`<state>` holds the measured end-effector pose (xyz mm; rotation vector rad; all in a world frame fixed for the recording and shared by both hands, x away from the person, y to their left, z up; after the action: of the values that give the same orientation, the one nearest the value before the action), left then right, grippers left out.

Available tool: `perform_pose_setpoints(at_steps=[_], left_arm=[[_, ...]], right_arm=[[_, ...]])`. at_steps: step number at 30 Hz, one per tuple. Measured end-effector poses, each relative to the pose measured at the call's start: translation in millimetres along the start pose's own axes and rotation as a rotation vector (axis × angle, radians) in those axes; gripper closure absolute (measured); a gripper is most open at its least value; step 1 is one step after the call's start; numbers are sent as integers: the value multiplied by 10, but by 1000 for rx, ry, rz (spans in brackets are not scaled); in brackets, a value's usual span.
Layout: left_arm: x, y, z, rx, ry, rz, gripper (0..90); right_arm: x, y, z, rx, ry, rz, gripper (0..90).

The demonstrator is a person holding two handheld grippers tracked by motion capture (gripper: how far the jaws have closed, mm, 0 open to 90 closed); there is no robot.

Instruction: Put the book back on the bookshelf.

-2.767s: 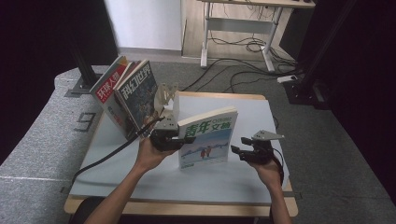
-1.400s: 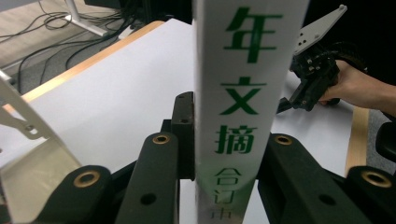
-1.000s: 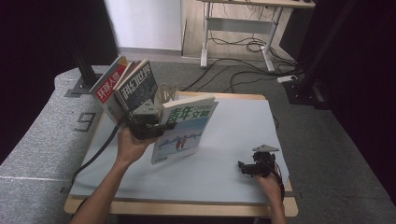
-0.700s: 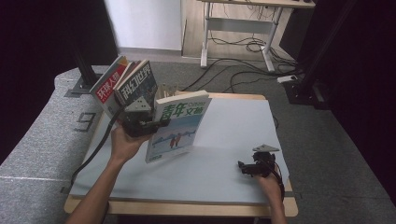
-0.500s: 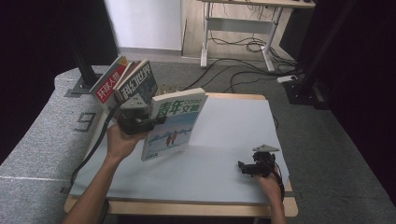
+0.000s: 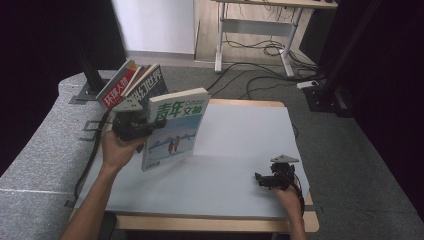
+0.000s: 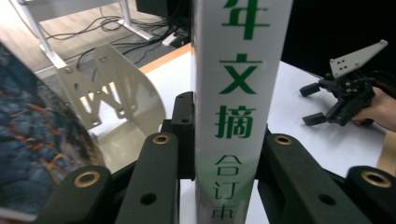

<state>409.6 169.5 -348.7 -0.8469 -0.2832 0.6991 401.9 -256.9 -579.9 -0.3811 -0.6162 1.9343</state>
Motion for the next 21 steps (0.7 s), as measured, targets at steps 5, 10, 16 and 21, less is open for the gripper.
perform_pose_setpoints(at_steps=[5, 10, 16, 21], left_arm=[[96, -14, 116, -12, -23, 26, 743], [189, -28, 179, -10, -59, 48, 743], [292, -39, 199, -11, -97, 83, 742], [367, -64, 216, -11, -119, 105, 742]], right_arm=[[-1, 0, 0, -1, -1, -1, 0], [-1, 0, 1, -1, -2, -1, 0], [-1, 0, 1, -2, -2, -1, 0], [-1, 0, 1, -2, -2, -1, 0]])
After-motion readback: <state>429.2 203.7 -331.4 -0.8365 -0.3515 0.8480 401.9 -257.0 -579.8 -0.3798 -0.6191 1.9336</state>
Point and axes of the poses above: each handheld gripper's, and its own axes: z roughly backward along the jaws, y roughly out of its underside, x roughly to its left, the point moved 6 cm from there along -z, roughly forward along the jaws, and after that the axes turned 11 degrees about x, right-handed, at the moved point
